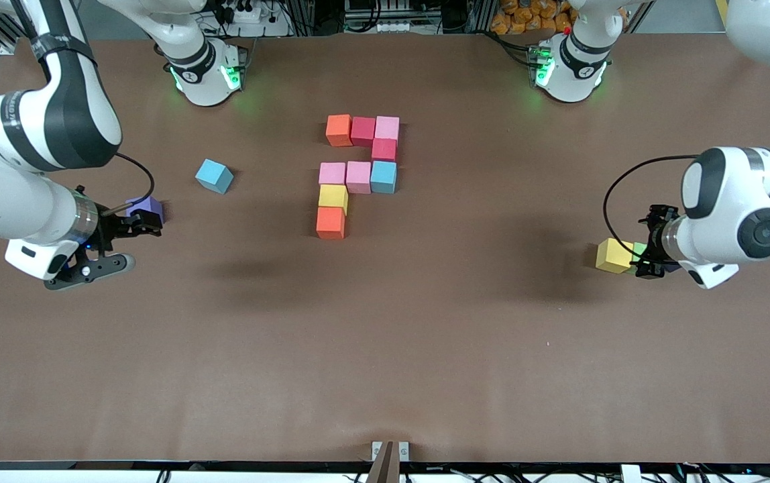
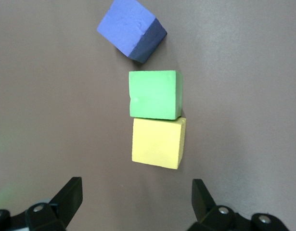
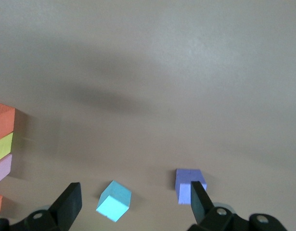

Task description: Form number 2 with 11 blocks

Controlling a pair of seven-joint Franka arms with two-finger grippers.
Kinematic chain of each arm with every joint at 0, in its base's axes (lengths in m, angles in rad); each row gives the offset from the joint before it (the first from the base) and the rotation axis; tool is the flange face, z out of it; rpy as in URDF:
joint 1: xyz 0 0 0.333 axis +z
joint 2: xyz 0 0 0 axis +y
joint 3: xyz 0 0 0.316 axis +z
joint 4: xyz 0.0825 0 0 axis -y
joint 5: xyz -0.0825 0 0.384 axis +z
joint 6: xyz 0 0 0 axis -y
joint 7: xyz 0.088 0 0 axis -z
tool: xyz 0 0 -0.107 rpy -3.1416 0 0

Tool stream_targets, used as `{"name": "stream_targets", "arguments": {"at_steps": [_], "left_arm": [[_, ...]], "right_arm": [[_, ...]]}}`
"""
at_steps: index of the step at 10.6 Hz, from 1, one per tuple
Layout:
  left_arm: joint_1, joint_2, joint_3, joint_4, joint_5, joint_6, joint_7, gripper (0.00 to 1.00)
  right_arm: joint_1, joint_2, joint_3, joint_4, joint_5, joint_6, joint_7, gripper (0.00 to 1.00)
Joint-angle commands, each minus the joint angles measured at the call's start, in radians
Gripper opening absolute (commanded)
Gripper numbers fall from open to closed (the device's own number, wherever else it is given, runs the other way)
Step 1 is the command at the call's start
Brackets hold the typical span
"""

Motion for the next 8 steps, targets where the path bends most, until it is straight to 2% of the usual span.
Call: {"name": "stream_targets", "arguments": {"at_steps": [1,3,5,8], "left_arm": [[0.007,-0.09,-0.008,-0.164,0.004,0.137,-0.038,1.0],[0.008,-0.086,-0.008,-0.175,0.004,0.159,-0.038,1.0],[0.039,-0.089,-0.008,-0.257,0.005,0.278,-0.036,1.0],[0.063,-0.061,-0.006,-0.273,0.013,0.337,-0.022,1.0]], "right_arm": [[-0.026,-0.056,0.02,0.009,-0.044,-0.054,0.029,1.0],[-0.033,-0.094,0.017,0.0,-0.044,-0.096,0.026,1.0],[-0.035,-0.125,0.018,-0.002,-0.037,-0.131,0.026,1.0],[-0.075,-0.146,0.023,-0.023,0.012,-0.142,-0.01,1.0]]}}
